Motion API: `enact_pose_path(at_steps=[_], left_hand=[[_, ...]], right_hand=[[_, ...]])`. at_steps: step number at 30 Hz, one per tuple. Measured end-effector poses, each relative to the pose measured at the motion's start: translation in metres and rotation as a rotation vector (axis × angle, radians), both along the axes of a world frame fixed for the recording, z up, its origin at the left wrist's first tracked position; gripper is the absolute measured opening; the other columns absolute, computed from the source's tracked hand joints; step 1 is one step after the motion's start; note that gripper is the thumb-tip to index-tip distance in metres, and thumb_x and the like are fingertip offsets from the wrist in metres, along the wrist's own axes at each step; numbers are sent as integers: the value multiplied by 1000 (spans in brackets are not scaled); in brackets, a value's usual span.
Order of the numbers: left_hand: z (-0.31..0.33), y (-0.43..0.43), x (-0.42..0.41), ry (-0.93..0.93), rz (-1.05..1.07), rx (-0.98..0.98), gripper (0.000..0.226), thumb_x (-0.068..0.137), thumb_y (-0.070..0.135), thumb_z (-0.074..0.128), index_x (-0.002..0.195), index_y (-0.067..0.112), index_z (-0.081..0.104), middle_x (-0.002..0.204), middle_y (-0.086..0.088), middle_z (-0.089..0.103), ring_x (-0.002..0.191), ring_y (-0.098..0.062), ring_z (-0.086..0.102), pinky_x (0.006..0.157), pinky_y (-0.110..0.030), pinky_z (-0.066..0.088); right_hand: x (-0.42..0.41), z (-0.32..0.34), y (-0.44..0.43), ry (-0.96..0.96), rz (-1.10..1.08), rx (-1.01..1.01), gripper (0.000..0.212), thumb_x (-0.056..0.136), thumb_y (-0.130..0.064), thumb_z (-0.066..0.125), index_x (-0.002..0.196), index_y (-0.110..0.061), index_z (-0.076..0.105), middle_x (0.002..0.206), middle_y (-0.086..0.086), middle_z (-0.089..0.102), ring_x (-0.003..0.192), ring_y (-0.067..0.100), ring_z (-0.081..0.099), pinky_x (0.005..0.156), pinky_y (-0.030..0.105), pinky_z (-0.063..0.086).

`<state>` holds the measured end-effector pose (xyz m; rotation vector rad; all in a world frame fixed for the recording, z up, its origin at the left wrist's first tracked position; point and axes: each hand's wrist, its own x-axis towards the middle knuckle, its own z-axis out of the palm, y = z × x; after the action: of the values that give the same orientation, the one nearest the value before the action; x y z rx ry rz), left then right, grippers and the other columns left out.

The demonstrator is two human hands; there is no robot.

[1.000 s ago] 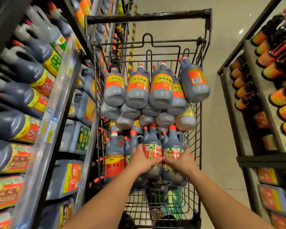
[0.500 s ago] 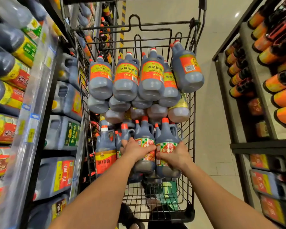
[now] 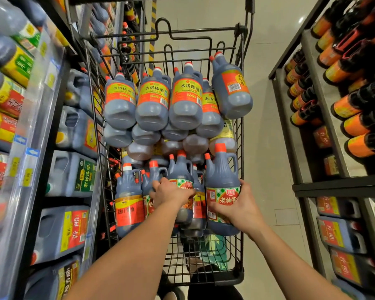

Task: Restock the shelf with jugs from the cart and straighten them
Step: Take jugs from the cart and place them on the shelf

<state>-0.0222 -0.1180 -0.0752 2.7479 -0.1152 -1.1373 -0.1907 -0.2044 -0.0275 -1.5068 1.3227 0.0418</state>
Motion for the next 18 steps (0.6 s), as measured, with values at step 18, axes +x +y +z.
enact_pose_path(at_steps=[18], left_hand=[[69,65,-10,-76,289,-560,97,41,53,85,121,31,36,110,8,62,89,-16,60,77,-33,51]], right_hand=[[17,67,-7,-341,59,-202,99,40,-48,85,126,-31,39,113,-5,61,94,4,65,80,33,55]])
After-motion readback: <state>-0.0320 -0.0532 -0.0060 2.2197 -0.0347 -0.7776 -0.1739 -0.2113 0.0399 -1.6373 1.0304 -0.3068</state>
